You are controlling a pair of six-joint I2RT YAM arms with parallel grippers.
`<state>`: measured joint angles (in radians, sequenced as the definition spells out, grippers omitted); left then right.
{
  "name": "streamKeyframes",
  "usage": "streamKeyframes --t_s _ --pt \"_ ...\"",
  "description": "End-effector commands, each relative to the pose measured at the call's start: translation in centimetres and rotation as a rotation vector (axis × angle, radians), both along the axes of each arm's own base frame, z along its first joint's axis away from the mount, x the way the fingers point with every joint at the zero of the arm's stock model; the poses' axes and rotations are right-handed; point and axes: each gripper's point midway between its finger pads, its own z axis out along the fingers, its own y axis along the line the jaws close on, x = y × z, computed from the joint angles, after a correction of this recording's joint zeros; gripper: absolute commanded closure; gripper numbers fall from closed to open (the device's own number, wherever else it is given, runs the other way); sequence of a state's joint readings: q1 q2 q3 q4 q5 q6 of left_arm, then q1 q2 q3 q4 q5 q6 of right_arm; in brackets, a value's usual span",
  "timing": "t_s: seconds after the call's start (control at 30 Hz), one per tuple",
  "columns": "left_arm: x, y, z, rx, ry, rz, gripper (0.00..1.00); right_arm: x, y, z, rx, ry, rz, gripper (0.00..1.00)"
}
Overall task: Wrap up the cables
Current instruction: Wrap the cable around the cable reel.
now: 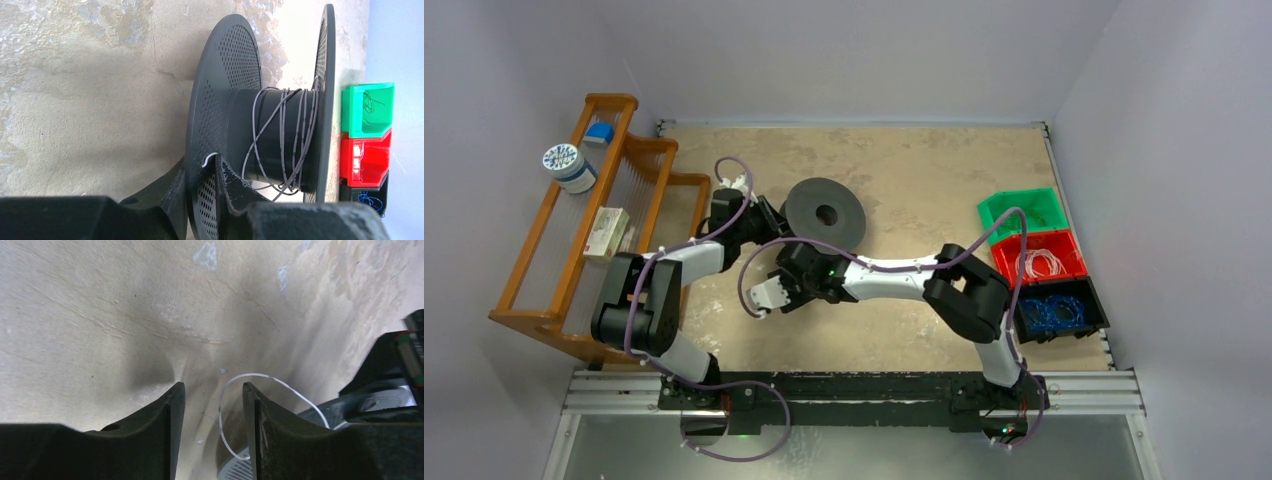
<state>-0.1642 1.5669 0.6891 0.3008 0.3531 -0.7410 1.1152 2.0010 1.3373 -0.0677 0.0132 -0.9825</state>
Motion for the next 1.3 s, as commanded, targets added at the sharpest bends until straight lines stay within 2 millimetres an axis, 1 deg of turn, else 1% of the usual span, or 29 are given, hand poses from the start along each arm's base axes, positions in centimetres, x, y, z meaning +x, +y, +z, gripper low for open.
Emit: streamKeyframes --t_s 0.0,0.03,0.07,0.1,0.13,0.17,0.27,0.37,0.47,0.5,0.6,0.7,0.83,0.9,1.0,1.17,1.27 --pt "0.6 0.8 0.9 0.027 -0.058 0.016 0.81 2.2 -0.1 0.6 0.010 -0.032 -0.067 0.56" --pt "0.6 0.8 0.9 0.028 -0.058 0.015 0.81 2.2 -0.2 0.4 0.004 -0.026 -0.067 0.63" --pt "0.6 0.8 0.8 0.028 -0.057 0.015 0.81 2.2 -0.3 0.4 0.001 -0.020 -0.066 0.72" --pt "0.6 0.8 0.8 0.029 -0.058 0.014 0.81 2.0 -0.3 0.5 0.005 -0.008 -0.064 0.85" --pt "0.6 0.8 0.8 0.031 -0.058 0.013 0.81 1.8 -0.4 0.8 0.012 0.005 -0.065 0.94" --pt "0.6 0.8 0.8 0.034 -0.058 0.011 0.81 1.5 -0.6 1.0 0.018 0.019 -0.064 0.99" --pt "0.8 0.9 0.7 0.043 -0.054 0.003 0.86 1.3 -1.7 2.3 0.048 0.023 -0.078 1.00" --pt "0.9 0.6 0.7 0.038 -0.051 -0.026 0.92 1.8 -3.8 2.7 0.051 0.000 -0.118 1.00" --pt "0.9 -0.2 0.6 0.018 -0.045 -0.086 0.95 3.2 -6.3 2.8 0.044 -0.054 -0.179 1.00" --pt "0.7 -0.6 0.6 0.007 -0.043 -0.114 0.97 3.6 -7.6 2.2 0.022 -0.062 -0.199 1.00" --pt "0.7 -1.3 0.0 -0.003 -0.025 -0.171 1.00 5.3 -9.2 2.5 0.038 -0.095 -0.250 1.00" --pt "0.8 -1.5 -0.2 -0.003 -0.013 -0.191 1.00 6.2 -10.2 2.3 0.037 -0.098 -0.268 1.00" --pt "0.7 -1.6 -0.4 -0.006 -0.002 -0.196 1.00 6.9 -11.1 1.5 0.017 -0.139 -0.285 1.00" --pt "0.7 -1.5 -0.7 0.007 0.007 -0.195 1.00 7.5 -11.6 1.3 0.015 -0.173 -0.303 1.00" --pt "0.7 -1.2 -1.3 0.026 0.024 -0.191 1.00 8.8 -12.6 1.5 0.019 -0.255 -0.351 1.00" --pt "0.6 -1.1 -2.3 0.041 0.056 -0.202 1.00 10.8 -14.0 2.6 0.049 -0.408 -0.420 1.00" --pt "0.4 -1.3 -2.8 0.037 0.071 -0.221 1.00 11.9 -14.8 3.7 0.088 -0.498 -0.456 1.00"
